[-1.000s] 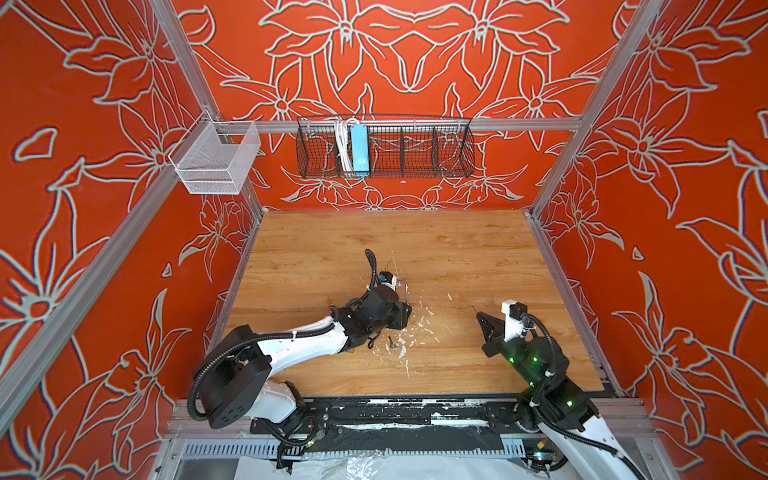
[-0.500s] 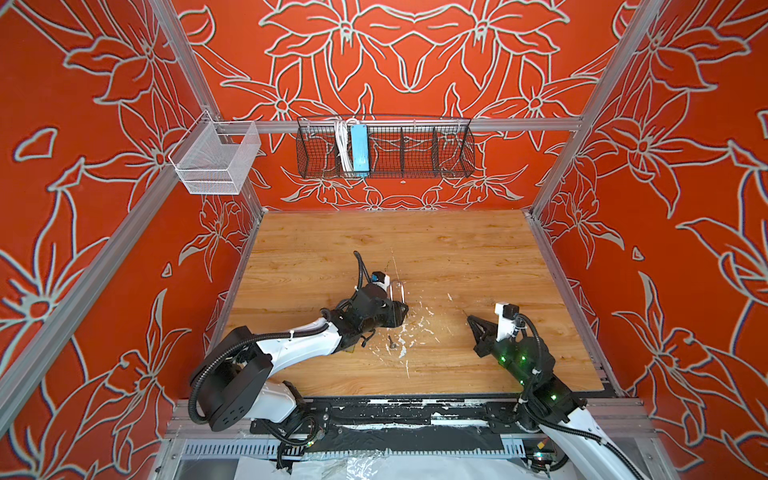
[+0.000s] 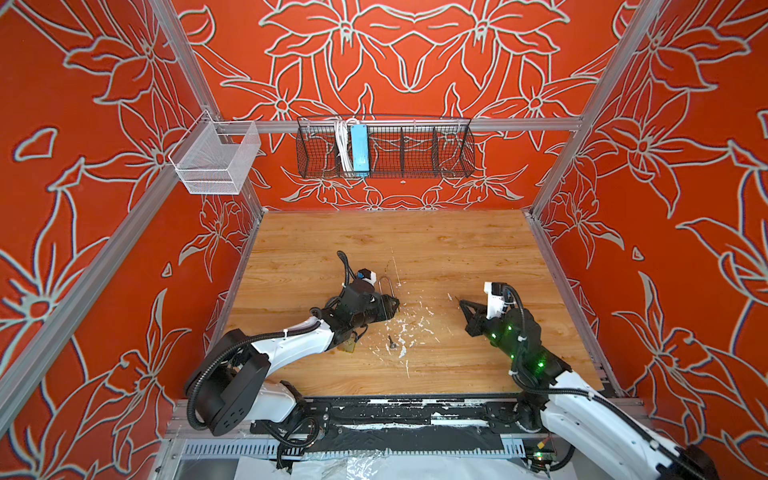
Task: Unlock with the key
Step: 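Move the right gripper with the key toward the padlock while the left gripper holds it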
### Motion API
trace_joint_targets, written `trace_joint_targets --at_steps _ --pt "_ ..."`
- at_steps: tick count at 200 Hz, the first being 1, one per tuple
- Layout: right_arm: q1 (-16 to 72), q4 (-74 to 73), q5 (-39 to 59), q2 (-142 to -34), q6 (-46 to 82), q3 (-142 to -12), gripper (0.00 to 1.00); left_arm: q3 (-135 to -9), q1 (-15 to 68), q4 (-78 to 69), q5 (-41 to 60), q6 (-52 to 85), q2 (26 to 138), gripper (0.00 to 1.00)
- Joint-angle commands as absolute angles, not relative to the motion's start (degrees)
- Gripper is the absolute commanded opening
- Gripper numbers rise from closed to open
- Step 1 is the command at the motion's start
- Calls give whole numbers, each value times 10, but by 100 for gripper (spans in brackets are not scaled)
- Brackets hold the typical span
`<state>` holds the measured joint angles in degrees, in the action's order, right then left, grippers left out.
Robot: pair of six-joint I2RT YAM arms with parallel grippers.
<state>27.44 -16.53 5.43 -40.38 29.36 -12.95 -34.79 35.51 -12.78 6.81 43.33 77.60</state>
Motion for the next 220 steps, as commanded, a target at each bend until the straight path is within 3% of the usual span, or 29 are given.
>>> trace_joint_targets --at_steps 1,27,123,220 --pt "289 -261 57 -439 317 -119 0 -345 347 -180 71 442 747 0" --pt "354 -278 -34 -447 293 -91 0 -337 341 -186 68 450 740 0" --pt "488 -353 -164 -435 292 -28 0 -309 305 -255 138 608 778 0" --pt "617 -593 -193 -724 254 -114 0 -259 270 -323 148 690 773 0"
